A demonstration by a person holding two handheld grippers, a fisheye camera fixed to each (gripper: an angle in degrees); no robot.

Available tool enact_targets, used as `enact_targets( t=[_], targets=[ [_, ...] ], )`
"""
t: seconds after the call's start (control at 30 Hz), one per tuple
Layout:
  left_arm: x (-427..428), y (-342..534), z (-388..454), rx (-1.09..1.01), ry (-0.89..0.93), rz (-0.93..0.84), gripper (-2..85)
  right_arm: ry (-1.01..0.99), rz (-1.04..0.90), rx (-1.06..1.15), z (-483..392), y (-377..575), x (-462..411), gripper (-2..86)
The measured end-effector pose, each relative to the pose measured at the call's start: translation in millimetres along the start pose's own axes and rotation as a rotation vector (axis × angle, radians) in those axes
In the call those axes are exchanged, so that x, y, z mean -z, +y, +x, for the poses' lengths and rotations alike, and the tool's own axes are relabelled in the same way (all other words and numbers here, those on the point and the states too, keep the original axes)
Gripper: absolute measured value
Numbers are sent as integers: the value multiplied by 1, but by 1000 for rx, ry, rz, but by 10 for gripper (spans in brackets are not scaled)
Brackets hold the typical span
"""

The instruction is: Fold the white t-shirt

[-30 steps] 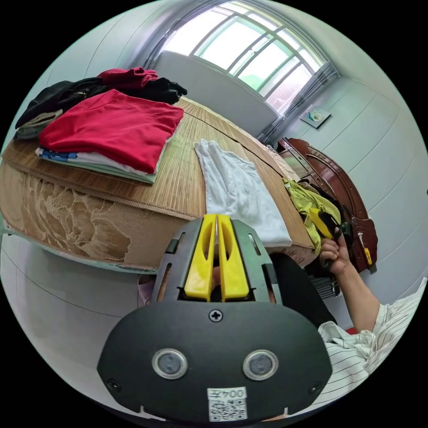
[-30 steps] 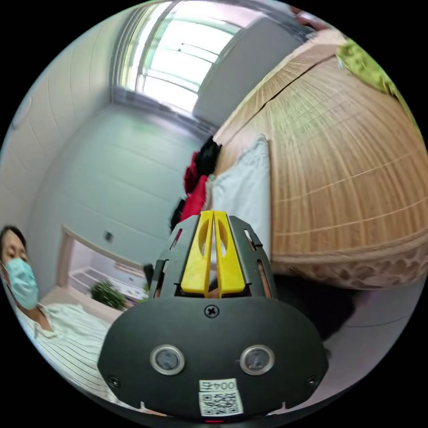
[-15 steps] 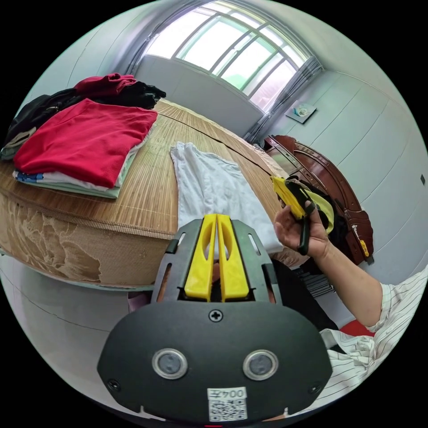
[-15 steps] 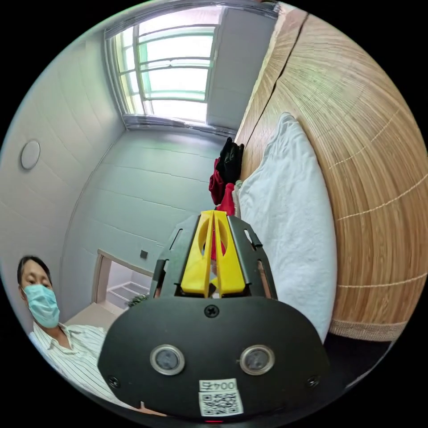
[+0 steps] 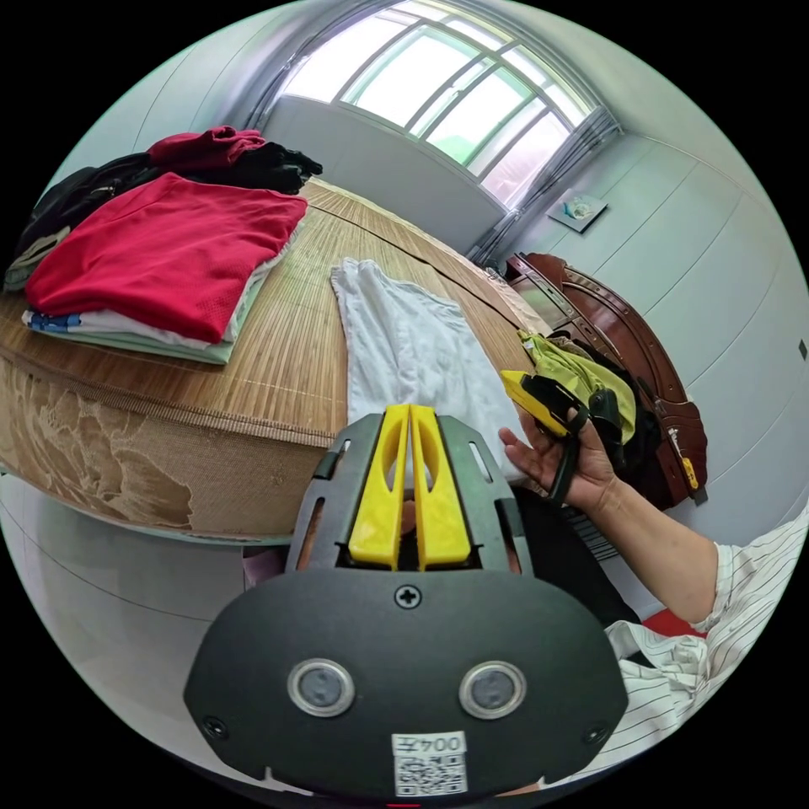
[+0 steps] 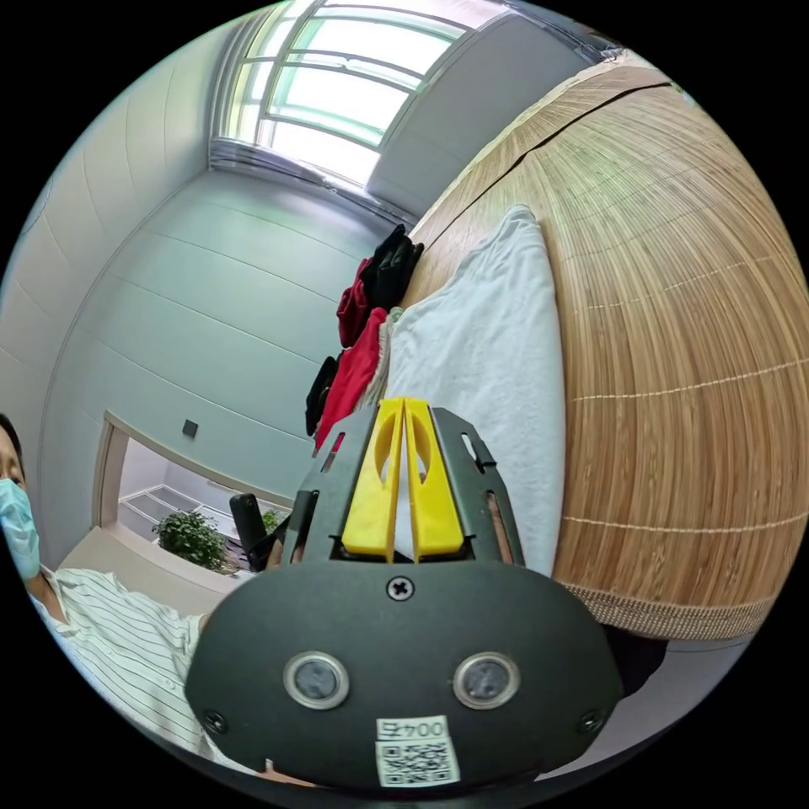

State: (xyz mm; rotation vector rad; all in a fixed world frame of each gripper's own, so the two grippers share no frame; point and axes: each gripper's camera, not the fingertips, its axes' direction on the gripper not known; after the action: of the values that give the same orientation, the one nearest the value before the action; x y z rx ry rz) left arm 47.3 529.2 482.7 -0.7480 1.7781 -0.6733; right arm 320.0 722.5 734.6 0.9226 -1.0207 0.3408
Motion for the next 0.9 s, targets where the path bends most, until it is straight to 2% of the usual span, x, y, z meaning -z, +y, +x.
enact_targets(
  t=[0.3, 0.43, 0.5, 0.57, 0.63, 0.7, 0.9],
  targets=[
    [7, 6, 0, -34, -44, -8, 2, 34, -4, 53, -2, 17, 6, -7],
    [12, 16, 0, -109, -86, -39, 3, 241, -5, 91, 17, 62, 70, -7],
    [16, 28, -4, -162, -115, -68, 6, 326, 17, -1, 52, 95, 107, -7],
    [17, 40, -10, -201, -133, -103, 9, 505, -12, -114, 96, 146, 142, -7],
    [14, 51, -13, -247, -148, -149, 13, 582, -39, -134, 108, 176, 149, -7],
    [7, 59, -10, -284, -110, -174, 20, 514, -34, -110, 103, 184, 138, -7],
    [-20, 54, 6, -367, -144, -200, 35, 333, -177, 142, 39, 131, 4, -7]
  ],
)
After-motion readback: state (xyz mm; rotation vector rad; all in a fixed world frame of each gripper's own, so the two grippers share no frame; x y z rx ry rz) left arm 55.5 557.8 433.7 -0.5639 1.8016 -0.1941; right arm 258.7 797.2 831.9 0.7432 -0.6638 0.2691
